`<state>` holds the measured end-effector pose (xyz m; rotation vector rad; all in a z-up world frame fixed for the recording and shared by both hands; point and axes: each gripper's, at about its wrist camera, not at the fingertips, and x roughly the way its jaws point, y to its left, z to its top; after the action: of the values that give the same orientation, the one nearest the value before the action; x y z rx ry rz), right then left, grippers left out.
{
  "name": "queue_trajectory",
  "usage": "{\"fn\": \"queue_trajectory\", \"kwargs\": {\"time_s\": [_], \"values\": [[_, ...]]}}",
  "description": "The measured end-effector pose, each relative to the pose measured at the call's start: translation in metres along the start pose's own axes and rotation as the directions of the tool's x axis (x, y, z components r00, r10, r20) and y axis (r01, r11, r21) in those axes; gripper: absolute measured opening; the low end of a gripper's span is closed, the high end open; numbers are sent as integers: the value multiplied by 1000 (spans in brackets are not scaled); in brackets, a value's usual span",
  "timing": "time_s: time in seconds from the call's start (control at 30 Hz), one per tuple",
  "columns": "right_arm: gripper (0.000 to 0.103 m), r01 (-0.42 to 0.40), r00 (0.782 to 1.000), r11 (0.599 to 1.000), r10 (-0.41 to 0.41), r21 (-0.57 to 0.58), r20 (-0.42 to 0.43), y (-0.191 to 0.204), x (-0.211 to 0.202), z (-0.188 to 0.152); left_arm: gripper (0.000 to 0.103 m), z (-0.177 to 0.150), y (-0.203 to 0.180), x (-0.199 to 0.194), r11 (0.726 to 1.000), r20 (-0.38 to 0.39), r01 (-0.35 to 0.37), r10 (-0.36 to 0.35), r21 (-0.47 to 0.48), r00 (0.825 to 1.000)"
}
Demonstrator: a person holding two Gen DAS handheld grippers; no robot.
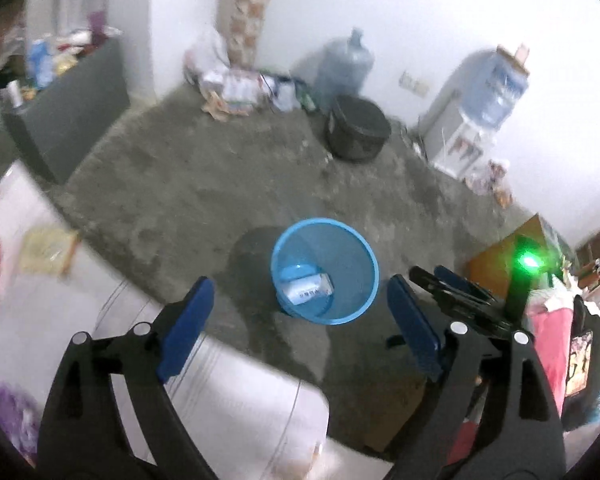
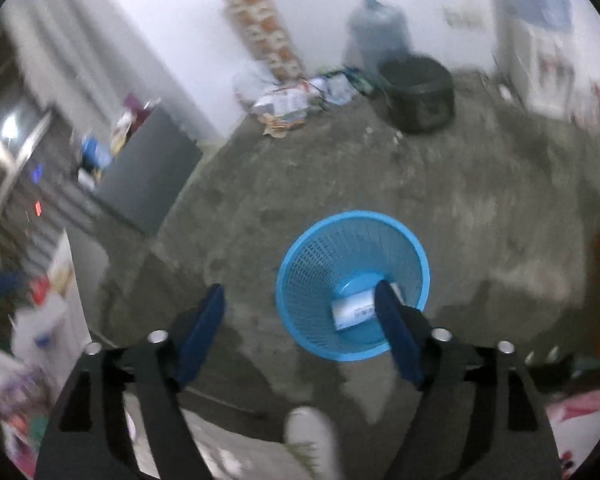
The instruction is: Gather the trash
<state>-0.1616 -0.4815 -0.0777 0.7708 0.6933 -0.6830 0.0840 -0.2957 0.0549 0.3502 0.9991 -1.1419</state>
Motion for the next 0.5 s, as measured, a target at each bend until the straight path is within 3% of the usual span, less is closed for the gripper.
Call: {"fn": "queue_trajectory", "kwargs": {"time_s": [0.17, 0.3, 0.4, 0.5], "values": [[97, 109, 990, 976, -89, -190, 110, 59, -27, -7, 88, -68, 40, -59, 988, 84, -46, 59, -145, 995], [97, 238, 952, 908, -148, -346, 267, 109, -50, -21, 91, -112, 79, -101, 961, 147, -81, 123, -264, 981], [97, 246, 930, 859, -78, -450, 358, 143, -66, -31, 94, -132, 98, -128, 935, 231, -120, 205, -335, 951], [97, 102, 937, 854, 90, -510, 337, 168, -80, -29, 94, -138, 109, -142, 918, 264, -147, 255, -368, 930]]}}
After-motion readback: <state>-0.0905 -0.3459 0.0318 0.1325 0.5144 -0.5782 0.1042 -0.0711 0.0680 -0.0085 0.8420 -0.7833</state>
